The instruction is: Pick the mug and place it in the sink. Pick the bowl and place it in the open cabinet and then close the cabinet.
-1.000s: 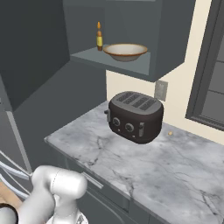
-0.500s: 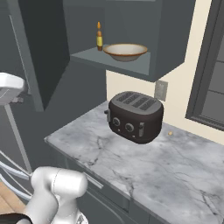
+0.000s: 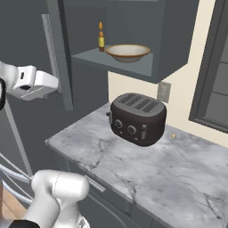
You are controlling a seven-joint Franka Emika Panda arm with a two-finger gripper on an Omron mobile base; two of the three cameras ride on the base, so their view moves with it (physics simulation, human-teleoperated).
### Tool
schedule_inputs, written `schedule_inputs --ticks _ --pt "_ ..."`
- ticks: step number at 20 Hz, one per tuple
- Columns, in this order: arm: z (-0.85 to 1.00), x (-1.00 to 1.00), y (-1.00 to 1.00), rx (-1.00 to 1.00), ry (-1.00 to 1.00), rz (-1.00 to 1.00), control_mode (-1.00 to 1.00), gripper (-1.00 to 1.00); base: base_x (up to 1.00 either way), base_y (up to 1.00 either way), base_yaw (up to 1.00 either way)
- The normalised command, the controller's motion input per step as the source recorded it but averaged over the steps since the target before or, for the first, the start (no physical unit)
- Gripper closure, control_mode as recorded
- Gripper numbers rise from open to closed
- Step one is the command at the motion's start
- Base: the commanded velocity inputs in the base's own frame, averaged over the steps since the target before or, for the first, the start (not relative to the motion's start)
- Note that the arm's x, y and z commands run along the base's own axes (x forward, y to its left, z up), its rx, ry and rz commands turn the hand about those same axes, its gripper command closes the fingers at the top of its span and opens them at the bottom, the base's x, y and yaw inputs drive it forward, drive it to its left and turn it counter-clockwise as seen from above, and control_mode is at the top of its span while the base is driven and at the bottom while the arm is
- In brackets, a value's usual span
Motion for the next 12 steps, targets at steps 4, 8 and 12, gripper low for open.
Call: schedule_inputs --ticks 4,8,12 --pt "0.00 0.71 -0.55 0.03 0.00 0.12 -1.00 -1.00 0.00 0.00 0.00" --pt "0.00 0.68 -0.62 0.05 0.00 0.15 -1.00 -1.00 0.00 0.00 0.00" --pt "0.00 0.83 -0.53 0.06 -0.02 0.18 -1.00 -1.00 0.00 0.00 0.00"
